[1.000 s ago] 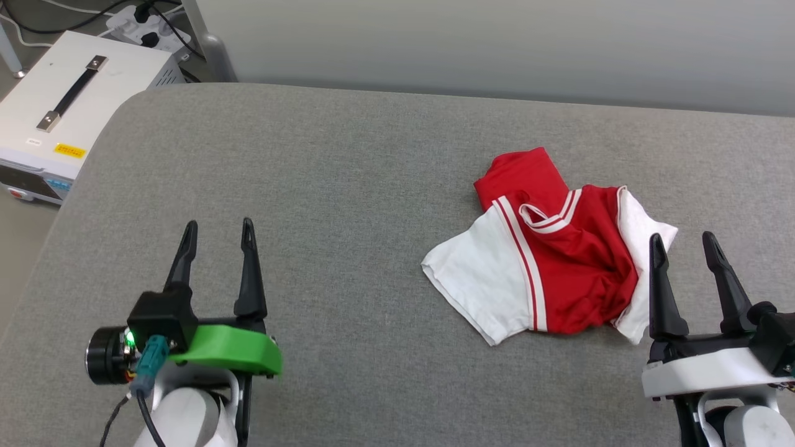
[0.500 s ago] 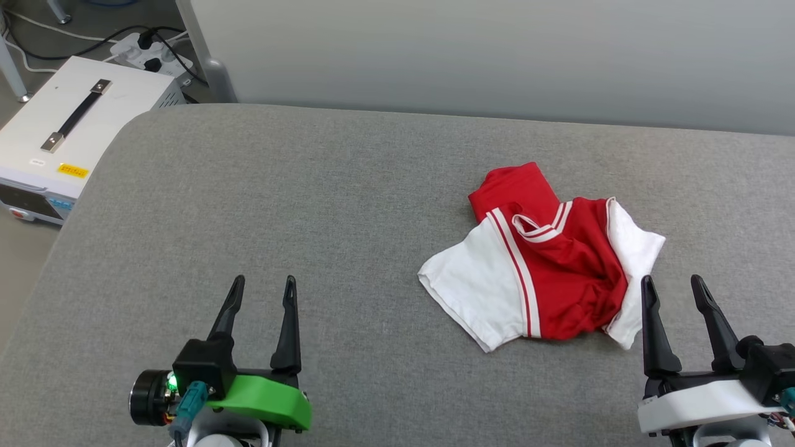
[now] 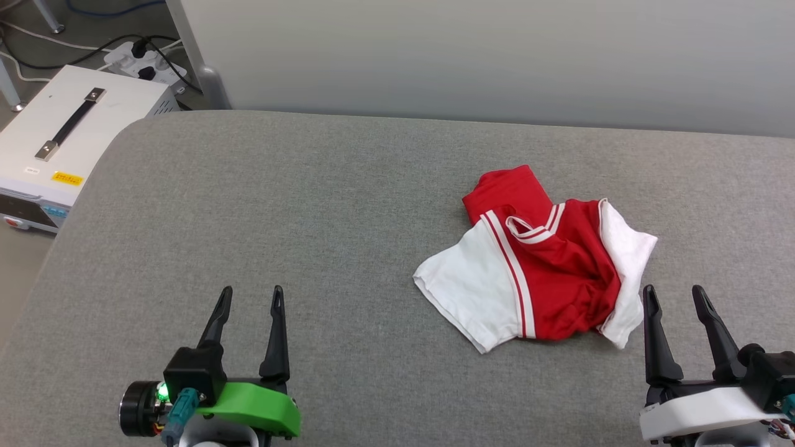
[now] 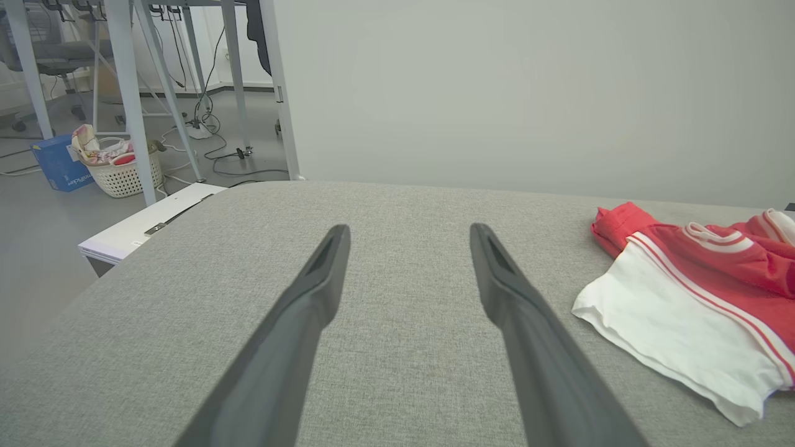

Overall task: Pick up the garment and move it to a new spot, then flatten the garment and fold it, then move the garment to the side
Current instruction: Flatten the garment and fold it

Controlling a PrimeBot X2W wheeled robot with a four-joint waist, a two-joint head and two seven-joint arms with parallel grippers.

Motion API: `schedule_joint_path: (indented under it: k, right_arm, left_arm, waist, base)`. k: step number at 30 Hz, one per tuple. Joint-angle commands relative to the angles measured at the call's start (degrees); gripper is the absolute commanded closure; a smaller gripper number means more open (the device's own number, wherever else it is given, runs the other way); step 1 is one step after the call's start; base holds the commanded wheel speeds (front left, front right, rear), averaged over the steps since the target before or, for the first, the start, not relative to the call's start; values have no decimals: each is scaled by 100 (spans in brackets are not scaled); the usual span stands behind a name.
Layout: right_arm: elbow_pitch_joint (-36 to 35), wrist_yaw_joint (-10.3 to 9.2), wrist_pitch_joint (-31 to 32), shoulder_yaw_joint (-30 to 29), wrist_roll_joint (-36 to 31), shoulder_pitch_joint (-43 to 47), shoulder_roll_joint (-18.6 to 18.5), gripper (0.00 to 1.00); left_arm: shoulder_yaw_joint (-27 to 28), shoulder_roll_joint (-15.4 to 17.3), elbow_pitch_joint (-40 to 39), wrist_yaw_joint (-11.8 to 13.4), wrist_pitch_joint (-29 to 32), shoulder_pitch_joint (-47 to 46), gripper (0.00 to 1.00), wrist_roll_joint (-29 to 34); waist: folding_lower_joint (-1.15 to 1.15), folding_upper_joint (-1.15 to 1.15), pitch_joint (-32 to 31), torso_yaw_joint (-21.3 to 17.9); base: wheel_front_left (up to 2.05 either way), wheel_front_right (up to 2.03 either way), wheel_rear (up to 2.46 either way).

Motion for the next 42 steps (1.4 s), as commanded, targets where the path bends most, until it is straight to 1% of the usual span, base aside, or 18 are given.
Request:
schedule_joint_path:
  k: [1, 4, 6, 10, 12, 13, 16, 19, 21, 22, 26, 30, 32, 34, 36, 38, 42]
  right_arm:
    - [9, -5, -52, 2, 19, 77, -6, 0]
    - [9, -5, -52, 14, 23, 59, -6, 0]
    - [-1, -5, -52, 16, 22, 29, -6, 0]
    - [-47, -5, -52, 50, 1, -105, -6, 0]
    - [-67, -5, -52, 77, -13, -198, -6, 0]
    - [-76, -5, -52, 104, -22, -252, -6, 0]
    - [-115, -5, -52, 143, -50, -360, -6, 0]
    - [-136, -5, -52, 124, -64, -446, -6, 0]
    - [-151, -5, -52, 105, -64, -499, -6, 0]
    - [-162, -5, -52, 91, -63, -530, -6, 0]
    - [-182, -5, -52, 68, -61, -625, -6, 0]
    - [-183, -5, -52, 130, -67, -731, -6, 0]
    - [-187, -5, -52, 147, -70, -795, -6, 0]
    - [-190, -5, -52, 151, -77, -861, -6, 0]
    - [-202, -5, -52, 151, -85, -930, -6, 0]
    - [-213, -5, -52, 141, -84, -996, -6, 0]
    - [-224, -5, -52, 181, -63, -1144, -6, 0]
  left_arm:
    - [34, -42, 12, -36, -32, 85, 0, 79]
    - [88, -64, 38, -91, -32, 52, 0, 112]
    - [137, -68, 48, -171, -32, -82, 0, 111]
    - [178, 102, 18, -391, -32, -698, 0, 138]
    - [103, 305, 85, -505, -32, -1129, 0, 109]
    - [8, 462, 172, -549, -32, -1378, 0, 111]
    - [-351, 838, 427, -606, 119, -2106, 0, -45]
    - [-1073, 1263, 581, -615, 647, -2899, 0, -578]
    - [-1537, 1513, 717, -616, 1254, -3337, 0, -1028]
    - [-1777, 1604, 804, -616, 1676, -3563, 0, -1327]
    - [-2557, 1761, 1090, -617, 3069, -4289, 0, -2386]
    - [-3264, 1811, 1372, -618, 4202, -4789, 0, -3257]
    - [-3551, 1813, 1509, -618, 4594, -4975, 0, -3577]
    - [-3901, 1843, 1632, -618, 4953, -5154, 0, -3751]
    - [-4179, 1829, 1738, -618, 5188, -5308, 0, -3915]
    - [-4413, 1777, 1849, -618, 5335, -5456, 0, -4031]
    - [-4790, 1665, 2096, -618, 5441, -5710, 0, -4180]
  waist:
    - [0, 0, 2, -4]
    - [0, 0, 21, -16]
    - [0, 0, 54, -21]
    - [0, 0, 196, -56]
    - [0, 0, 292, -89]
    - [0, 0, 346, -119]
    - [0, 0, 480, -180]
    - [0, 0, 599, -239]
    - [0, 0, 687, -267]
    - [0, 0, 744, -275]
    - [0, 0, 903, -304]
    - [0, 0, 1050, -381]
    - [0, 0, 1130, -431]
    - [0, 0, 1220, -487]
    - [0, 0, 1324, -545]
    - [0, 0, 1431, -601]
    - [0, 0, 1665, -748]
  base:
    - [0, 0, 0]
    - [0, 0, 0]
    - [0, 0, 0]
    - [0, 0, 0]
    - [0, 0, 0]
    - [0, 0, 0]
    - [0, 0, 0]
    - [0, 0, 0]
    - [0, 0, 0]
    - [0, 0, 0]
    - [0, 0, 0]
    - [0, 0, 0]
    - [0, 0, 0]
    - [0, 0, 0]
    - [0, 0, 0]
    - [0, 0, 0]
    - [0, 0, 0]
